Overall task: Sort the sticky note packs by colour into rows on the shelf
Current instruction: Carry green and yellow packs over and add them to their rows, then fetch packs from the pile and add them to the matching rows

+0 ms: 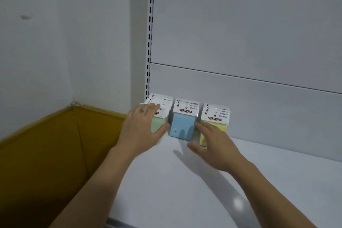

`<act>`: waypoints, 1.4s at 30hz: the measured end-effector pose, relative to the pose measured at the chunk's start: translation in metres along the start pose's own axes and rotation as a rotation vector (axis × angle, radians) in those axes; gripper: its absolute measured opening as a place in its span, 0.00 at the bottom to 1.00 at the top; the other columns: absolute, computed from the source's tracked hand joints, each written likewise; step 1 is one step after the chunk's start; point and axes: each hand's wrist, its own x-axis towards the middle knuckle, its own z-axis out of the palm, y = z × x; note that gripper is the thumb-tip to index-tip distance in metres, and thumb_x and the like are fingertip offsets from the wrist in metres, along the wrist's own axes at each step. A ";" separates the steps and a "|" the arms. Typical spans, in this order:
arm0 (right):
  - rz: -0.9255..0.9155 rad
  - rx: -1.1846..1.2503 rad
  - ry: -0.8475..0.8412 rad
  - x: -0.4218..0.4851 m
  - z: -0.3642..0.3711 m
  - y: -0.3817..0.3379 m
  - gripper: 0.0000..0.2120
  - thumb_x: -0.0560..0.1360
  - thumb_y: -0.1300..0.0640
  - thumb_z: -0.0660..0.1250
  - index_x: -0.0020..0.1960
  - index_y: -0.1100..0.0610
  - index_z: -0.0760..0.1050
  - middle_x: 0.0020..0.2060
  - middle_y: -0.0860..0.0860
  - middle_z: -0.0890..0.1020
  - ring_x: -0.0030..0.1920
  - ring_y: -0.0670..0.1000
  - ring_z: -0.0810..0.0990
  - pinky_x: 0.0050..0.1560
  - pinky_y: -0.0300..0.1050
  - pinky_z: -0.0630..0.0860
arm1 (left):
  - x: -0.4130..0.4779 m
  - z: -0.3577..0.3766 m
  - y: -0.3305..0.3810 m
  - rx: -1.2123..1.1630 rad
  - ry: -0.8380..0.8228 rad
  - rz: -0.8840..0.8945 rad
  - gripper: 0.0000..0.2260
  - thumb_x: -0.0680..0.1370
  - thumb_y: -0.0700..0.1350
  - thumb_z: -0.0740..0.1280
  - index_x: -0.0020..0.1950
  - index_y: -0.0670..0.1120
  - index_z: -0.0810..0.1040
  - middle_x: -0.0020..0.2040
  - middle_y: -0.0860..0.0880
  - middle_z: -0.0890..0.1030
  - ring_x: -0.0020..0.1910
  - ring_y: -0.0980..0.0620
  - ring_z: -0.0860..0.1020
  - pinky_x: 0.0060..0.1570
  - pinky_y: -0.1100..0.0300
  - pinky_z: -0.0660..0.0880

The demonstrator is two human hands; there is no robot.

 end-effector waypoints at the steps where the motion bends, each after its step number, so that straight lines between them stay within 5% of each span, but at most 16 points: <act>1: 0.012 -0.038 0.017 0.001 -0.009 0.008 0.36 0.75 0.35 0.58 0.78 0.49 0.53 0.77 0.48 0.56 0.76 0.48 0.54 0.74 0.47 0.54 | 0.004 -0.002 0.005 0.013 -0.014 0.021 0.33 0.73 0.67 0.53 0.72 0.49 0.67 0.69 0.51 0.72 0.68 0.50 0.67 0.68 0.53 0.62; 6: 0.172 -0.087 0.060 -0.009 -0.046 0.057 0.38 0.74 0.33 0.58 0.78 0.49 0.52 0.77 0.49 0.56 0.77 0.50 0.54 0.75 0.51 0.53 | 0.032 0.002 0.040 0.025 -0.171 0.130 0.33 0.75 0.68 0.55 0.75 0.52 0.60 0.73 0.52 0.67 0.72 0.50 0.63 0.71 0.53 0.57; 21: 0.520 -0.104 0.105 -0.097 -0.109 0.180 0.37 0.76 0.35 0.58 0.78 0.48 0.50 0.78 0.49 0.53 0.77 0.50 0.51 0.76 0.51 0.51 | 0.076 0.063 0.199 -0.118 -0.344 0.416 0.31 0.75 0.66 0.58 0.75 0.52 0.61 0.73 0.53 0.67 0.72 0.52 0.62 0.71 0.54 0.56; 42: 0.751 0.015 0.241 -0.285 -0.188 0.425 0.34 0.76 0.39 0.61 0.77 0.49 0.55 0.77 0.50 0.58 0.76 0.50 0.55 0.73 0.49 0.55 | 0.067 0.144 0.526 -0.133 -0.445 0.649 0.29 0.76 0.65 0.58 0.74 0.53 0.63 0.71 0.54 0.69 0.71 0.53 0.64 0.70 0.55 0.57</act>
